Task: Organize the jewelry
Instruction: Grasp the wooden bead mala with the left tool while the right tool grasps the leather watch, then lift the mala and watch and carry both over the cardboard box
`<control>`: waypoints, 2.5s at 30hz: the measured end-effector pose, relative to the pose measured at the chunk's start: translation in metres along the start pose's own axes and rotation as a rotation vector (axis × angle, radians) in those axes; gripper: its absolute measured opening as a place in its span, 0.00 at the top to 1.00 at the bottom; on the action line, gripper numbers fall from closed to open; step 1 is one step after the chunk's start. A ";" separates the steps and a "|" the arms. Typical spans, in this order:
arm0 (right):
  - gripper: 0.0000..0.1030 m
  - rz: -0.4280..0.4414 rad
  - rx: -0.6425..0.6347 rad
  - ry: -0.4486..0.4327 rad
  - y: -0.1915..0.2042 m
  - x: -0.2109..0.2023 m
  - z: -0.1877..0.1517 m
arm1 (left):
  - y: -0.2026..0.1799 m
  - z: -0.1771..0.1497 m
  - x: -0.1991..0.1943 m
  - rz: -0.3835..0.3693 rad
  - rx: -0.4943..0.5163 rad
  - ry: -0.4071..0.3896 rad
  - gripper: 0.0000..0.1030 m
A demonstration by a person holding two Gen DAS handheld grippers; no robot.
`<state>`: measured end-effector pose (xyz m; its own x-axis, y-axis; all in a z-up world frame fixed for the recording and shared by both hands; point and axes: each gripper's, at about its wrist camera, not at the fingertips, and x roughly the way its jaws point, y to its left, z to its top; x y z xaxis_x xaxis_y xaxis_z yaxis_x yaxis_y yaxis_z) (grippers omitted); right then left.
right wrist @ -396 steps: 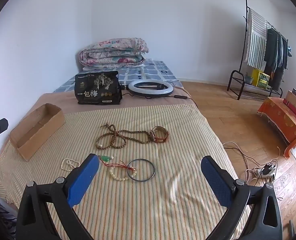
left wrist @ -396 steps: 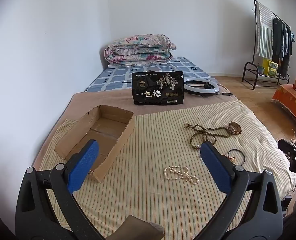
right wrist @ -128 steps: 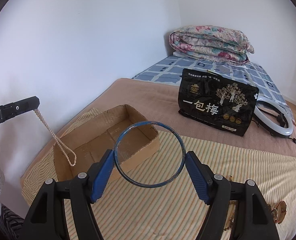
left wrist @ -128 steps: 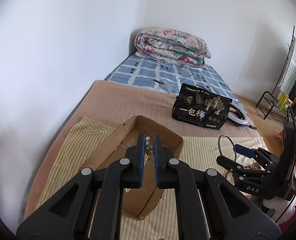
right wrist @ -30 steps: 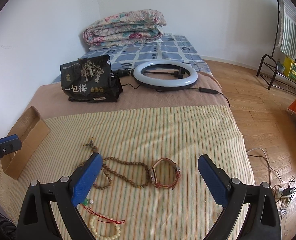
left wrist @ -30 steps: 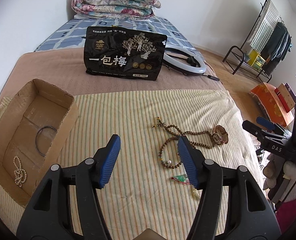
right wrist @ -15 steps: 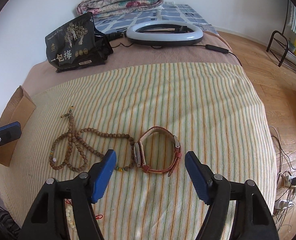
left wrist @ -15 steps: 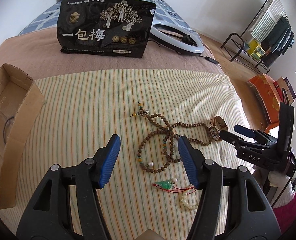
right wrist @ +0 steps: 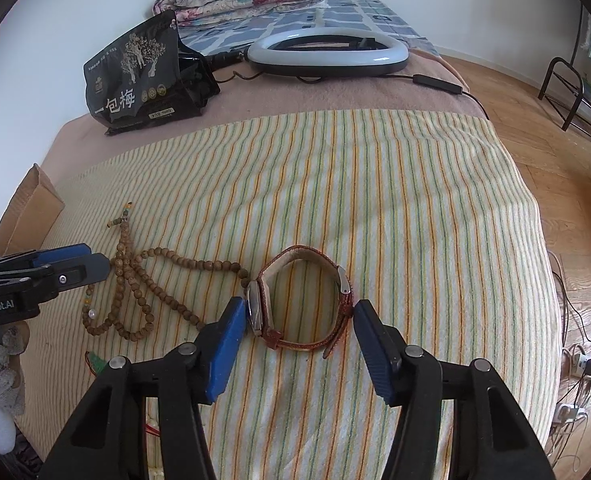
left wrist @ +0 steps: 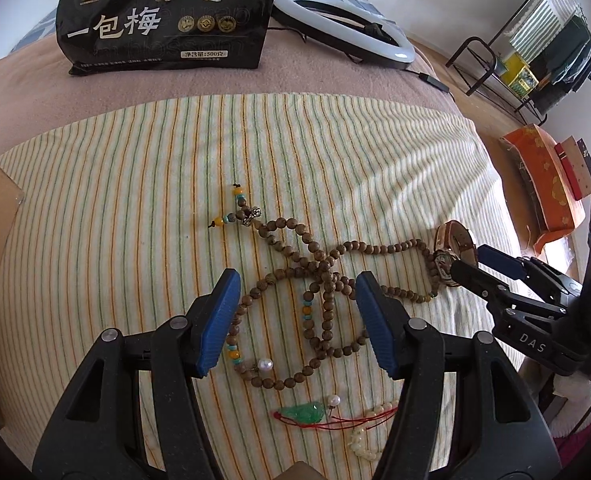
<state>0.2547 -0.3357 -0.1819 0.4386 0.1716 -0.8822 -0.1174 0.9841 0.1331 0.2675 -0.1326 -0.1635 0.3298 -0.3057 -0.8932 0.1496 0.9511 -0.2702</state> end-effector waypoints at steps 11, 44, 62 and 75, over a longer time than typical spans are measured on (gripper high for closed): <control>0.45 -0.010 -0.032 -0.024 0.005 -0.004 0.002 | -0.004 0.005 0.025 0.005 0.011 0.027 0.46; 0.91 -0.042 -0.140 -0.020 0.032 0.002 -0.003 | 0.005 0.009 -0.015 0.030 0.022 -0.080 0.96; 0.91 -0.031 -0.151 -0.159 0.057 -0.062 0.003 | 0.026 0.017 -0.111 -0.060 -0.023 -0.260 0.96; 0.91 0.020 -0.166 -0.251 0.098 -0.110 0.013 | 0.057 0.022 -0.205 -0.065 -0.044 -0.413 0.96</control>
<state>0.2063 -0.2581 -0.0660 0.6387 0.2170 -0.7382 -0.2634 0.9631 0.0552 0.2288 -0.0169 0.0119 0.6682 -0.3489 -0.6571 0.1455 0.9275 -0.3444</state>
